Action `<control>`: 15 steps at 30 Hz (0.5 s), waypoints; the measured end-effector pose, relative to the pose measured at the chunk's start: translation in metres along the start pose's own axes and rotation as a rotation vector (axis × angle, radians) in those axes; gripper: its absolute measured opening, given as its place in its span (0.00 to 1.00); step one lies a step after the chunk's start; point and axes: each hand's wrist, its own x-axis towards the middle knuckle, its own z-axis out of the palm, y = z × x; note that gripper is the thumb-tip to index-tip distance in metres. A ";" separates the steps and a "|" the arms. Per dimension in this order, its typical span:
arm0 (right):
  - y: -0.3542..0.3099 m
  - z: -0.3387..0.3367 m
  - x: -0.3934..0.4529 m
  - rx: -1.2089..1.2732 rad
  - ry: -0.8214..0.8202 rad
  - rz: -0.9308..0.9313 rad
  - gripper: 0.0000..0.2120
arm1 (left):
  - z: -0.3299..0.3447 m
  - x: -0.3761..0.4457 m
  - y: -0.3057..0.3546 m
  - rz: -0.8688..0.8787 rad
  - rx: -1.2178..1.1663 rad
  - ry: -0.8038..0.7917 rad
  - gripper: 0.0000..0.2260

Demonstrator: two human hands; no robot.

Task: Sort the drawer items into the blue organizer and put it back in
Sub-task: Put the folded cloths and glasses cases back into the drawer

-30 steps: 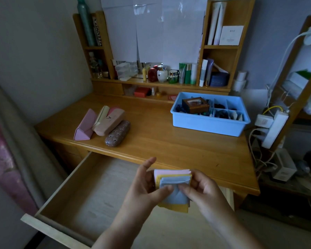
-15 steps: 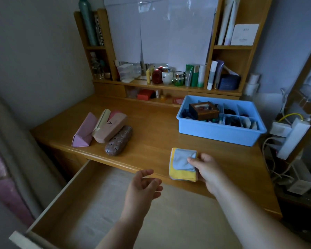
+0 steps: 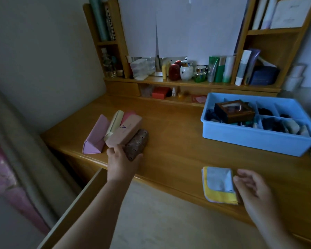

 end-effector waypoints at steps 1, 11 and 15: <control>0.000 0.001 0.000 -0.007 0.004 -0.003 0.08 | 0.003 0.006 0.001 -0.030 -0.019 -0.011 0.32; -0.036 -0.004 -0.008 -0.014 0.116 -0.092 0.09 | -0.004 -0.012 0.033 -0.261 -0.544 -0.405 0.25; -0.070 0.012 -0.017 0.183 -0.119 -0.050 0.04 | -0.003 -0.068 0.056 -0.162 -0.842 -0.478 0.28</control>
